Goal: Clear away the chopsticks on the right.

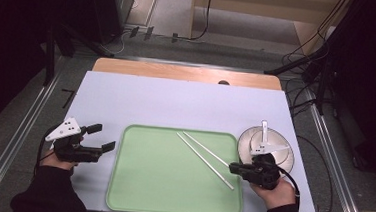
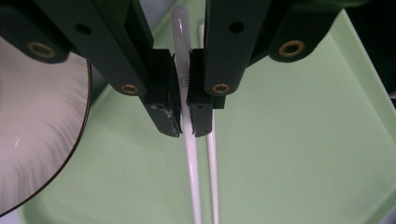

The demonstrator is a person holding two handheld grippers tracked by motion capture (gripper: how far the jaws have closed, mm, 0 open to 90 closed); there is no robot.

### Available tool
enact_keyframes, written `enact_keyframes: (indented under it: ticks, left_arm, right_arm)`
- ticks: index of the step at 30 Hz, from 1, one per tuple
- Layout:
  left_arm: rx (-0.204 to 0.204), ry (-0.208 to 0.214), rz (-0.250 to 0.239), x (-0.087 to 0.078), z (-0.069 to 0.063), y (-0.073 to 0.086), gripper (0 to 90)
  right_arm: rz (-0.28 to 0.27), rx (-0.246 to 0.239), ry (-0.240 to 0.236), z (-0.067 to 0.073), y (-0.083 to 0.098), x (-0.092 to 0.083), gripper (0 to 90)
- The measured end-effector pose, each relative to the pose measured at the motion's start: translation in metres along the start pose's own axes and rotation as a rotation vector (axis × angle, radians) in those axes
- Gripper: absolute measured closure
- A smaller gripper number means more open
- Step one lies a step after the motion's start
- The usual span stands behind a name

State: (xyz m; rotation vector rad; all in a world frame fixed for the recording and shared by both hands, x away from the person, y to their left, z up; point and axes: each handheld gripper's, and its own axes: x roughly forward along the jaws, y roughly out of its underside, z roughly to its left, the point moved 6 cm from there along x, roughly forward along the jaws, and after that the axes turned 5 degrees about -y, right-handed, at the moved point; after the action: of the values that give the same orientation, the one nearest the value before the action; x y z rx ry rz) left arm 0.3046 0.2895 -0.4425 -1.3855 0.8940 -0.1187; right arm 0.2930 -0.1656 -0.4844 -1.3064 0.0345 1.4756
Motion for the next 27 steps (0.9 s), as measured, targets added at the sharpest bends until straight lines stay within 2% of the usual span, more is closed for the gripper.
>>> enact_keyframes:
  ticks: [12,16,19,21,24,27]
  left_arm:
    - [-0.001,0.003,0.001,0.000,-0.001,0.000,16.7]
    - [0.000,0.003,0.001,0.001,-0.001,0.000,16.7]
    - [-0.001,0.000,0.000,0.000,-0.001,0.000,16.7]
    - [0.000,0.003,-0.001,0.000,-0.001,0.000,16.7]
    - [-0.001,0.003,-0.001,0.000,-0.001,0.000,16.7]
    - [0.000,-0.003,0.002,0.000,0.000,0.000,16.7]
  right_arm:
    - [0.064,-0.008,0.015,-0.006,0.006,0.018,82.9]
    - [0.080,-0.005,0.004,-0.008,0.008,0.024,82.4]
    - [0.098,-0.019,0.010,-0.009,0.009,0.028,81.9]
    - [0.094,-0.031,0.017,-0.009,0.009,0.028,80.6]
    - [0.084,-0.022,0.017,-0.009,0.008,0.027,78.1]
    - [0.052,-0.018,0.009,-0.007,0.005,0.022,76.3]
